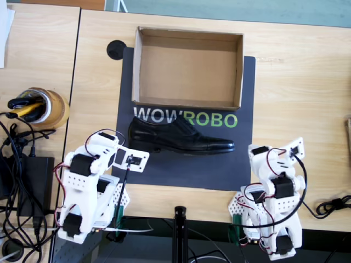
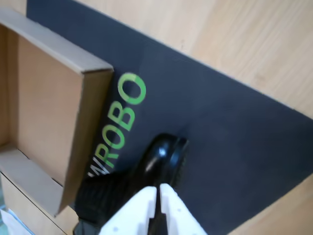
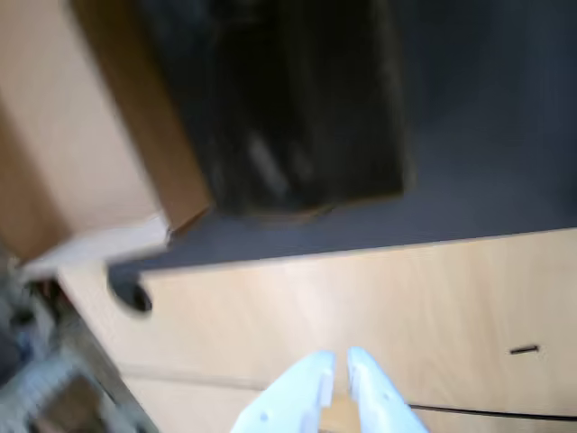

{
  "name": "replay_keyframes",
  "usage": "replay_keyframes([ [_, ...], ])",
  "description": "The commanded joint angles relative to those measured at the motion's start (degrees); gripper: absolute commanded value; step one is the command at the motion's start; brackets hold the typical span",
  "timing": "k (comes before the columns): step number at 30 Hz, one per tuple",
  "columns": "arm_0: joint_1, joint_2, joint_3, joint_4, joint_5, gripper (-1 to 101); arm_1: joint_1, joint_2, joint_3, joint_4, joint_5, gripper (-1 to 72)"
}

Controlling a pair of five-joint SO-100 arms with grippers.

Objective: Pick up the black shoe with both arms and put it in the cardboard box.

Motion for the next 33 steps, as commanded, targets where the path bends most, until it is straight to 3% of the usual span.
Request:
replay_keyframes([
  [1,3.0,0.3,-1.9,1.1,0.4,0,-1.6,0.1,-1.6,0.8,0.7,-0.2],
  [5,6.3,0.4,-2.3,1.1,0.5,0,-2.4,0.0,-1.9,0.9,1.0,-0.1],
  [8,7.7,0.4,-2.3,1.3,0.9,6,-2.8,0.0,-1.9,1.2,1.1,3.0],
  [16,8.1,0.8,-2.5,0.6,-0.4,25,-3.4,0.8,-1.9,-0.3,3.7,25.0],
  [21,8.2,1.1,-2.3,0.5,0.9,39,-3.8,0.8,-1.1,-0.4,3.4,33.2],
  [27,7.9,-0.9,-2.0,2.1,-1.8,44,-5.8,0.6,1.1,1.9,0.2,44.2],
  [33,8.8,-8.1,-2.7,3.6,-8.3,45,-8.6,-1.1,1.2,2.9,-1.1,48.5],
])
